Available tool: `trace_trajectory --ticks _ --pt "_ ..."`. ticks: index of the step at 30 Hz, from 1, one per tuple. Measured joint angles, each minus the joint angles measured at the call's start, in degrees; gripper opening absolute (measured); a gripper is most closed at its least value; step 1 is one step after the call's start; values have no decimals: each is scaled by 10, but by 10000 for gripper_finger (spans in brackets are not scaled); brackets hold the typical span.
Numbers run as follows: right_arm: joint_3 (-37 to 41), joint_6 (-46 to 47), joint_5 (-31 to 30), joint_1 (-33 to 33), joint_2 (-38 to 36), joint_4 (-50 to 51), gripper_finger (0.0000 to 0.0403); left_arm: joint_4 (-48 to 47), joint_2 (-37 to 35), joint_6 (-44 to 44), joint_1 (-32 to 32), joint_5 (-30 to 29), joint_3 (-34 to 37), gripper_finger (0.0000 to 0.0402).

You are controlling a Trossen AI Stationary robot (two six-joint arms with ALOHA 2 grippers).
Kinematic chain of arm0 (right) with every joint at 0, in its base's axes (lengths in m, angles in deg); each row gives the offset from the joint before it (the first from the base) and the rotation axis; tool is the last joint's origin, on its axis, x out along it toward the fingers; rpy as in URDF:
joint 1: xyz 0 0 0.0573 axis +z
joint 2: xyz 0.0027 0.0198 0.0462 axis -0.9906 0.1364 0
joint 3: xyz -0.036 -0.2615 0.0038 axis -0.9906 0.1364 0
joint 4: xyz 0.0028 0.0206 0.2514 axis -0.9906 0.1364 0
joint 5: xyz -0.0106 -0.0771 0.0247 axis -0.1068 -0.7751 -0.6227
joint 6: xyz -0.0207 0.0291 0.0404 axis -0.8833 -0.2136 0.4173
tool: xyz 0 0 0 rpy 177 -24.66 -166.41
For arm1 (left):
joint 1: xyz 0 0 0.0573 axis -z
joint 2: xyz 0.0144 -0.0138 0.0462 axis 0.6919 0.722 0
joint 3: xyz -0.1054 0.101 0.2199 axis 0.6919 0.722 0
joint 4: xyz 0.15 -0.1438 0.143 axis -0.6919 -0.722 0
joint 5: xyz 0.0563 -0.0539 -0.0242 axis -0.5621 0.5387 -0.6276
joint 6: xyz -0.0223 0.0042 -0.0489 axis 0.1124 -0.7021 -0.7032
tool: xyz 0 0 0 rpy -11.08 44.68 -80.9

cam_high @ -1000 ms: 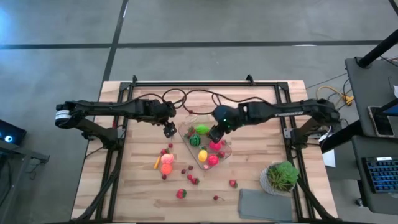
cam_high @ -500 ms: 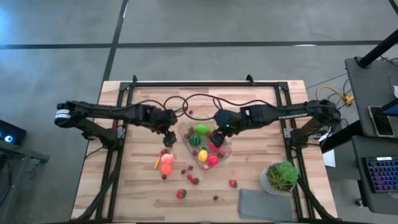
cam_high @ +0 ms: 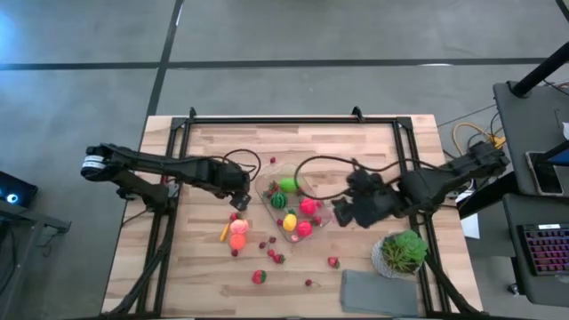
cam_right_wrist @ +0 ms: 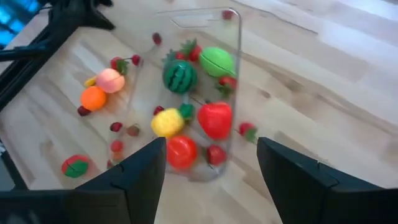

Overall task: Pick and placing Produce into tupperware
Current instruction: Put the red cherry into the transparent bin

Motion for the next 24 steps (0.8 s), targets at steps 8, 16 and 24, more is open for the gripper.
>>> trace_trajectory --ticks 8,16,24 --pt "0 57 -13 32 -11 43 242 -18 4 -7 -11 -96 1 267" --pt "0 83 -53 31 -10 39 240 4 4 65 -91 -62 1 267" --pt "0 87 -69 8 -10 40 241 151 9 157 -176 76 66 267"
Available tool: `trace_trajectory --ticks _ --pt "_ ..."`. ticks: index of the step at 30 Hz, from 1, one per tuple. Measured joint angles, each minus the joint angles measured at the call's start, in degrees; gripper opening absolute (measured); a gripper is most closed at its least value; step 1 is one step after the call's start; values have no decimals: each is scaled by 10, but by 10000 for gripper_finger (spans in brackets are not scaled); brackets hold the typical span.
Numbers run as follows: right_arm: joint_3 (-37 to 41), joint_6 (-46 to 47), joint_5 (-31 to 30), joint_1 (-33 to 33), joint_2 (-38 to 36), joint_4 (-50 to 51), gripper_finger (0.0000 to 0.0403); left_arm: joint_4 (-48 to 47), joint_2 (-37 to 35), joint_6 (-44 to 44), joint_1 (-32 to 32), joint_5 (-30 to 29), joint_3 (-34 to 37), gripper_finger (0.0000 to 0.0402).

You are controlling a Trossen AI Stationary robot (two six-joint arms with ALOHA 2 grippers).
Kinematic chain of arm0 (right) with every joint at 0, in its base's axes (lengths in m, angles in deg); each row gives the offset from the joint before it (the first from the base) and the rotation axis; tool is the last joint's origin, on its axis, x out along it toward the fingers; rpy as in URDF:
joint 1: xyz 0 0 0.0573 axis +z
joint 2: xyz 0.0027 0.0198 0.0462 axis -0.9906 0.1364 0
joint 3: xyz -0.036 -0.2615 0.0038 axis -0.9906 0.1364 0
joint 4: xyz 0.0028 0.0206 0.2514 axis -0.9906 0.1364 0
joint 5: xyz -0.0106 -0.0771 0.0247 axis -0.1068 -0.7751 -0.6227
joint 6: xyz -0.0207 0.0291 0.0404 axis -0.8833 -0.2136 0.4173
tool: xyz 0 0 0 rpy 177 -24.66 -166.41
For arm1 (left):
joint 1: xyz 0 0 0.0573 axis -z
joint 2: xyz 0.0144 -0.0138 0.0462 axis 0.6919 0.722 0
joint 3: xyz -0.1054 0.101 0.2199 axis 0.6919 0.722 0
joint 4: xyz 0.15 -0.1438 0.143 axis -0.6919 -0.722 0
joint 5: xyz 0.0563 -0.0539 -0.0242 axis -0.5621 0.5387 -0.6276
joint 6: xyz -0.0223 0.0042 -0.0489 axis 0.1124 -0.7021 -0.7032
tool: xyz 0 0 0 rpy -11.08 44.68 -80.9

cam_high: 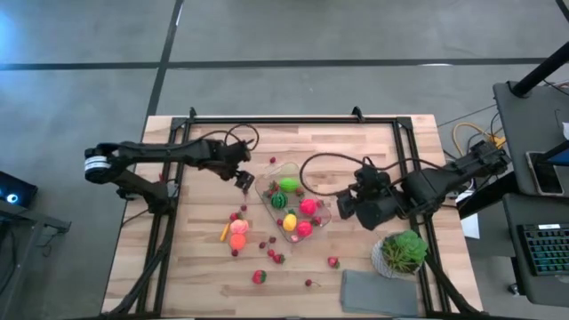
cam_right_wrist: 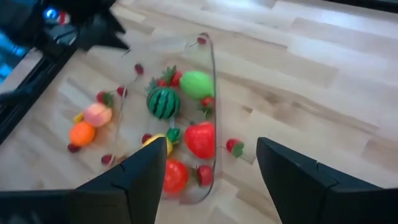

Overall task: Pick and placing Produce into tupperware
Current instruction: Put the red cherry into the transparent bin

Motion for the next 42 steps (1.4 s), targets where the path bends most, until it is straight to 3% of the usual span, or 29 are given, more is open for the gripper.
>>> trace_trajectory --ticks 11,22,29,42 --pt "0 -20 0 -44 0 4 241 132 -1 274 48 2 97 267" --pt "0 -46 1 -83 -1 4 236 221 1 352 50 10 150 267" --pt "0 -68 1 -83 -1 4 242 224 2 374 50 11 152 266" --pt "0 -69 -13 -83 -1 4 241 235 6 416 50 11 161 184"
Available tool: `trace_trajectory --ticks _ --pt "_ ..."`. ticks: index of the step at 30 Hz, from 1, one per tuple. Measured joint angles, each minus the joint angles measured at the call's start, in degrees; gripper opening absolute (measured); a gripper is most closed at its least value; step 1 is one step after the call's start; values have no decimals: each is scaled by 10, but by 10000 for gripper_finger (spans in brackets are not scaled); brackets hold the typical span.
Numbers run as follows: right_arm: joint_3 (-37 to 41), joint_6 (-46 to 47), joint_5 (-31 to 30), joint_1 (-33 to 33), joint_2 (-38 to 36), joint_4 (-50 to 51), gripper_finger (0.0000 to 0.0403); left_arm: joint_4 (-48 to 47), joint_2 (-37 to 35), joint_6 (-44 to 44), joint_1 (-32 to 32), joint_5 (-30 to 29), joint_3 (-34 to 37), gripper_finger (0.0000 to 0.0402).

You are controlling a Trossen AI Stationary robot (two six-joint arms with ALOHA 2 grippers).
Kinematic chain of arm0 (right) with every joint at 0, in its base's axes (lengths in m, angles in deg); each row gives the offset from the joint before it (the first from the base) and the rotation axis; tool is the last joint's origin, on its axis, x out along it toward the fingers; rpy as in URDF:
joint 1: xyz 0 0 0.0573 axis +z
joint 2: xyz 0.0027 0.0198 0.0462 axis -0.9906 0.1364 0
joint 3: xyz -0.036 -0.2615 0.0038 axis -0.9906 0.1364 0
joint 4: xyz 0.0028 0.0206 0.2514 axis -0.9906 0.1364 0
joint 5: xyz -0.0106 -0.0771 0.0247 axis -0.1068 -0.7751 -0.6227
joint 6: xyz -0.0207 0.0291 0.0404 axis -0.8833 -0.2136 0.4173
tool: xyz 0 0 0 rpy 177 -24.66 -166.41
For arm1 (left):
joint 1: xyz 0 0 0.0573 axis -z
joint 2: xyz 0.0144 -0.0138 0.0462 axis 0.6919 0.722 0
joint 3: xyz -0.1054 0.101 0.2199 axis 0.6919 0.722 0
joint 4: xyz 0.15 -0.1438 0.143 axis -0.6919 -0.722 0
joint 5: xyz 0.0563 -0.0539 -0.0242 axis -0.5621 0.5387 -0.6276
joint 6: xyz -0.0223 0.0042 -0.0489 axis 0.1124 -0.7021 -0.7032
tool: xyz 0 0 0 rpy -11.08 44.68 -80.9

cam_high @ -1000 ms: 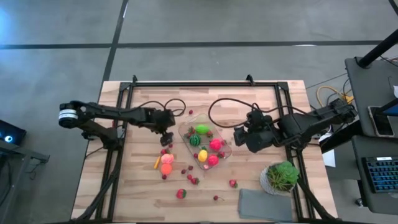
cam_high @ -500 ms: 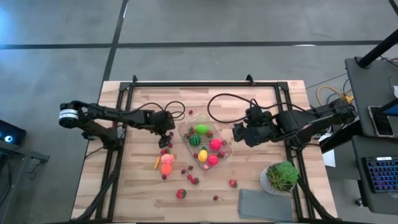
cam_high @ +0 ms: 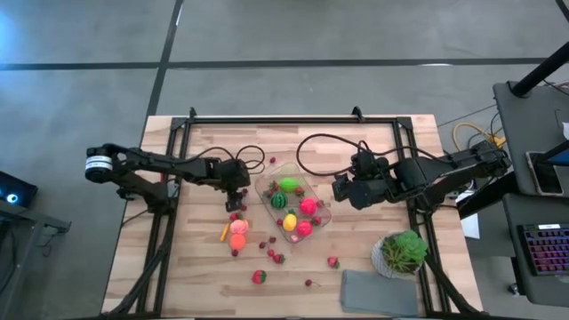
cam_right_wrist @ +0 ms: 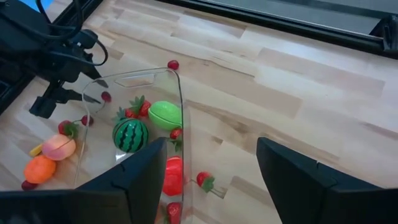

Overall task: Pick and placing Produce into tupperware
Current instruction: Put the red cherry into the transparent bin

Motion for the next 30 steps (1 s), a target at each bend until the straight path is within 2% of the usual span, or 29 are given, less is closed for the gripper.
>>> trace_trajectory --ticks 9,21,30 --pt "1 0 0 0 1 0 236 21 2 1 0 26 17 164" --pt "2 4 17 0 25 -3 244 66 39 -1 0 26 18 159" --pt "3 10 31 0 36 -1 245 111 35 -2 0 -10 13 159"
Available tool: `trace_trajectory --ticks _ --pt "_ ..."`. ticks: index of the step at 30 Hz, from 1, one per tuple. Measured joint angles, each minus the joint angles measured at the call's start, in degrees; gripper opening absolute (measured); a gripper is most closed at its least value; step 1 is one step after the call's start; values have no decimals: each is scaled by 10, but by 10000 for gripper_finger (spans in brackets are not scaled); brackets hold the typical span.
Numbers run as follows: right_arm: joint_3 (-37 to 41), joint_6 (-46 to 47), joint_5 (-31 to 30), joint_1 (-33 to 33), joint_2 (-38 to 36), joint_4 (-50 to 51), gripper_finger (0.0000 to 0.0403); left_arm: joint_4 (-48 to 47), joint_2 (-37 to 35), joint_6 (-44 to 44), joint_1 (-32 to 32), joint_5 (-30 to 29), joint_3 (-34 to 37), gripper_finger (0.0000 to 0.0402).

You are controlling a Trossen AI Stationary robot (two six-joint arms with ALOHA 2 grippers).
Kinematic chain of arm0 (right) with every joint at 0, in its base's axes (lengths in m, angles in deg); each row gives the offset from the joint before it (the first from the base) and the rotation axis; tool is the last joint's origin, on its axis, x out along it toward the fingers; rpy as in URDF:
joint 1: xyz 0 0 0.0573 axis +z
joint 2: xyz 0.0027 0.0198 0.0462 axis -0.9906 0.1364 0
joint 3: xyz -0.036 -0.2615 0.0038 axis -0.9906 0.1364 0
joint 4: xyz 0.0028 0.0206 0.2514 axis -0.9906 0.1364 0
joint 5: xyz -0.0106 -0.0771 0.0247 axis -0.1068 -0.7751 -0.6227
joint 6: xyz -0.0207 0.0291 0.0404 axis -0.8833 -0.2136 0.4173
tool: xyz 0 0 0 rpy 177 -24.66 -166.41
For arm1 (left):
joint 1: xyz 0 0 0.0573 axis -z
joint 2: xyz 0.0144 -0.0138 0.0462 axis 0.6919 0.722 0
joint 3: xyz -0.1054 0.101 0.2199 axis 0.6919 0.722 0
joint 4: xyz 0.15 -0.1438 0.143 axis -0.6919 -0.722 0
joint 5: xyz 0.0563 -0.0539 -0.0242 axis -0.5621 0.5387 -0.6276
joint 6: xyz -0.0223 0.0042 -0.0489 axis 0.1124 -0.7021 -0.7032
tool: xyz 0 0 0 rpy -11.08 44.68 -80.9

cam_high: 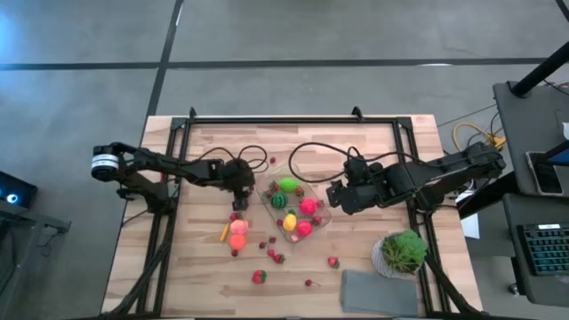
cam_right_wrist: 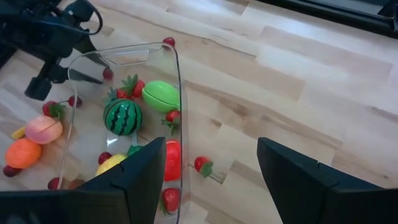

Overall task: Pick and placing Produce into tupperware
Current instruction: Put the red cherry into the transparent bin

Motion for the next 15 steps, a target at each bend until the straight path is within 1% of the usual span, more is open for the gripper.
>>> trace_trajectory --ticks 2,7,15 --pt "0 0 0 0 0 0 244 13 3 0 0 -8 1 159" --pt "0 0 1 0 0 1 240 14 4 0 0 -8 2 159" --pt "1 -10 0 0 0 1 244 23 14 0 0 -8 4 159"
